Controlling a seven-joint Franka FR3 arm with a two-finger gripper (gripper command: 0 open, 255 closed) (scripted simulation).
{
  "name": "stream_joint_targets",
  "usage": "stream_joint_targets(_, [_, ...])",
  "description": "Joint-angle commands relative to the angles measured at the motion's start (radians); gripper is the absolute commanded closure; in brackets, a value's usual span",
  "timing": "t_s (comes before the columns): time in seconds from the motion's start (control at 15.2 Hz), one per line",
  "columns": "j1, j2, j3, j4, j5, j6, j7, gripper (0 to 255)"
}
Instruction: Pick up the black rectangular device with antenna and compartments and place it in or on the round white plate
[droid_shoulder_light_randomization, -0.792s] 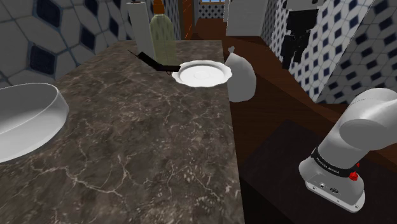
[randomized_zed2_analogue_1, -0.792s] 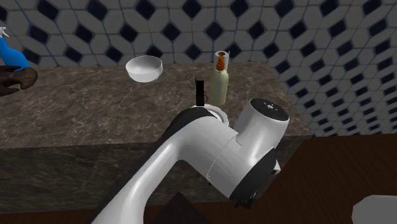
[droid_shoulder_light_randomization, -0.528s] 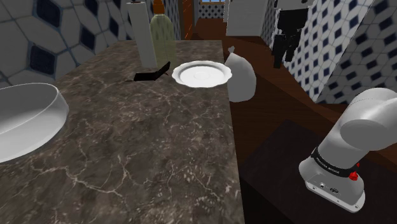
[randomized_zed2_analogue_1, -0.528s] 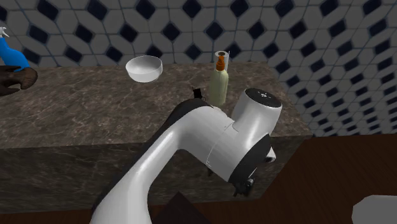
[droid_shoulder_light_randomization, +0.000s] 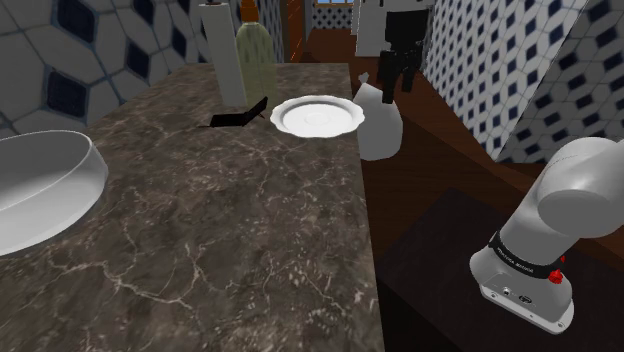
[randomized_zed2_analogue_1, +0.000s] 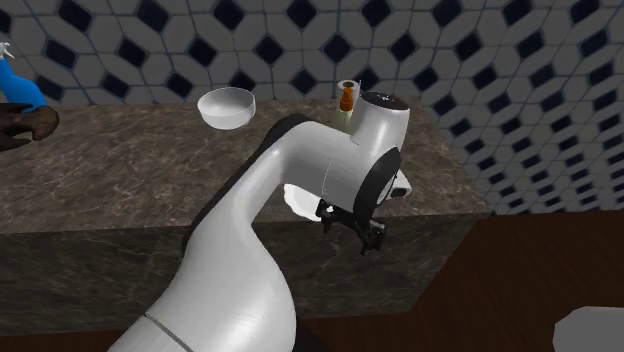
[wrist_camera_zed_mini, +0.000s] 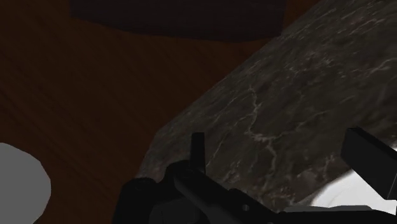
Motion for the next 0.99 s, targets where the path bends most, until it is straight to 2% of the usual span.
stream_joint_targets(0.0, [0.010, 0.059, 0.026, 0.054, 0.001, 0.016, 0.014, 0])
stream_joint_targets(0.46, [0.043, 0.283, 0.119, 0.280, -0.030, 0.049, 0.079, 0])
stream_joint_targets(0.92, [0.093, 0.532, 0.205, 0.568, -0.117, 0.030, 0.157, 0])
